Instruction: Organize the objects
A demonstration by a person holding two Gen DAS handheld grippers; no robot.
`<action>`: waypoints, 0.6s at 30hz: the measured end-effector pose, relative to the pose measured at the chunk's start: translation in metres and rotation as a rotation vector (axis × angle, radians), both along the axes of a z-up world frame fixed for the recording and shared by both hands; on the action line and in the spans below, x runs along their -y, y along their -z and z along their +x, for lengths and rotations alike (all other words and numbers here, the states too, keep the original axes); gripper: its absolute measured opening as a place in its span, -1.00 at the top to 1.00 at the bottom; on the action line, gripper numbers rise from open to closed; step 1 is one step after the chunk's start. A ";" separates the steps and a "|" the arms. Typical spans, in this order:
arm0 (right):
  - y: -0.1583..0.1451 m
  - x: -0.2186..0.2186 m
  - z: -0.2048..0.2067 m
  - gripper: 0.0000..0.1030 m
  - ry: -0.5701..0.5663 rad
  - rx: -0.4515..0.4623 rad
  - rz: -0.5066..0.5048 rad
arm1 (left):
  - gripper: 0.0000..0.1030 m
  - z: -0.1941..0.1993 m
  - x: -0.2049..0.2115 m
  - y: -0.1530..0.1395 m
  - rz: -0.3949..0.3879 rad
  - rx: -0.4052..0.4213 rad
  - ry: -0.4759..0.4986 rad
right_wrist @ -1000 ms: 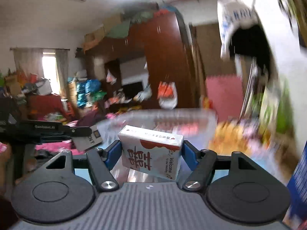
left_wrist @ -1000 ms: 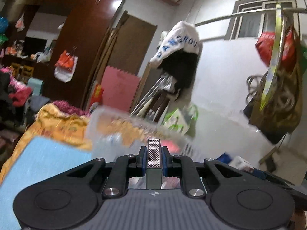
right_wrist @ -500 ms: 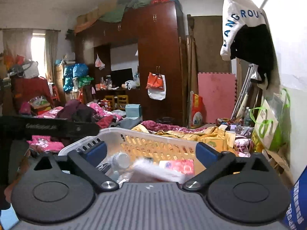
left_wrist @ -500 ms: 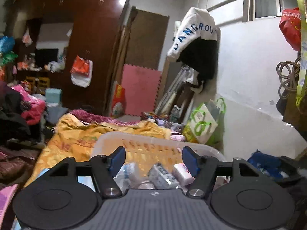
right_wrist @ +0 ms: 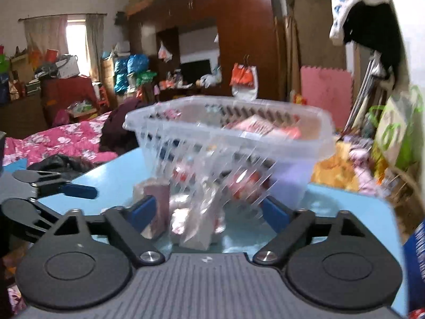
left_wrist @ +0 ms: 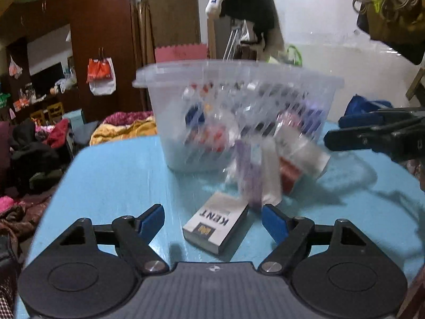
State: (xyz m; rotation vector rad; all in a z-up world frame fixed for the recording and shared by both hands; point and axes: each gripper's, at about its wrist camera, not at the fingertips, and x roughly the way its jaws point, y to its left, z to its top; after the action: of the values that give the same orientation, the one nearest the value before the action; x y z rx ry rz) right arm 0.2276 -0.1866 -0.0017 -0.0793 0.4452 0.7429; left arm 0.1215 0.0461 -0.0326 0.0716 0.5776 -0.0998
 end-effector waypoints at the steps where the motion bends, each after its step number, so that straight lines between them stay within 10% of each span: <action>1: 0.004 -0.006 0.002 -0.62 -0.002 -0.003 -0.021 | -0.61 0.003 -0.001 0.003 -0.010 -0.028 0.002; 5: 0.015 -0.017 0.006 -0.32 -0.002 -0.022 -0.047 | -0.54 0.004 -0.005 0.004 -0.013 -0.032 -0.007; 9: 0.022 -0.023 0.006 0.27 -0.016 -0.039 -0.090 | -0.03 0.004 0.002 0.007 0.024 -0.055 0.007; 18: 0.014 0.001 -0.021 0.30 -0.002 0.036 -0.017 | 0.07 -0.023 0.001 -0.005 -0.049 0.041 0.055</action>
State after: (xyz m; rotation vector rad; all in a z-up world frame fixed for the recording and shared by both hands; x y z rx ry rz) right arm 0.2063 -0.1872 -0.0154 -0.1089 0.4175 0.7386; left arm 0.0990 0.0447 -0.0271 0.0420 0.5320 -0.1658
